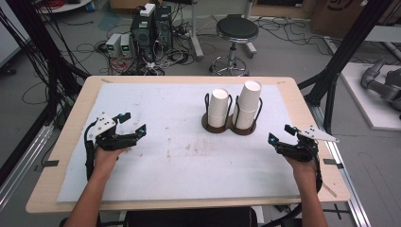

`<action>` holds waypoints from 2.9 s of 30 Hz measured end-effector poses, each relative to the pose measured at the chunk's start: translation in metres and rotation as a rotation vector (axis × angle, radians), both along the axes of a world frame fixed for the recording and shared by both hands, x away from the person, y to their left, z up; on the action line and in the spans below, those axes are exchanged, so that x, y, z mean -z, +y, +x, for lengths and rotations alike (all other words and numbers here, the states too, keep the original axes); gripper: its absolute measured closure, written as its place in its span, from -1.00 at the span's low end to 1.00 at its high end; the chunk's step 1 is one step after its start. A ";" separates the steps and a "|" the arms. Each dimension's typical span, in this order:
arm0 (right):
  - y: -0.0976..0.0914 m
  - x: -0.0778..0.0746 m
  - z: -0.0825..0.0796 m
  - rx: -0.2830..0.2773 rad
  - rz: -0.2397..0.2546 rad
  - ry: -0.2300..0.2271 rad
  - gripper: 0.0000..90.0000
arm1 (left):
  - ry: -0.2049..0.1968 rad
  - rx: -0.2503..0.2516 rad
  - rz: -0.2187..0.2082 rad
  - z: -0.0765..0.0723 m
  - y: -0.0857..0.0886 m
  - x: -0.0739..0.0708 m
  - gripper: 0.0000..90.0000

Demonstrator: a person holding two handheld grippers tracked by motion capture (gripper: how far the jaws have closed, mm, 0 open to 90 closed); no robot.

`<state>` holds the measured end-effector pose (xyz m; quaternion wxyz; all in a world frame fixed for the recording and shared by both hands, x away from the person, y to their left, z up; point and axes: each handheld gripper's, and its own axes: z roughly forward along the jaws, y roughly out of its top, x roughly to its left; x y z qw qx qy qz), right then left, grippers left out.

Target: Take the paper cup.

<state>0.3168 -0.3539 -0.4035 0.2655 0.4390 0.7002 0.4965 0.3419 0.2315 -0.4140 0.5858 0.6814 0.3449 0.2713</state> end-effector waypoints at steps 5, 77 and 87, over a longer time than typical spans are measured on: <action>0.011 -0.006 0.002 -0.029 0.003 -0.015 -0.56 | 0.000 0.000 0.001 -0.002 0.001 0.000 -0.58; 0.161 0.006 0.058 -0.128 -0.079 -0.068 1.00 | 0.028 0.019 0.017 0.001 -0.002 0.004 -0.58; 0.171 0.025 0.066 -0.120 -0.097 -0.002 1.00 | 0.030 0.020 0.019 0.001 -0.002 0.005 -0.58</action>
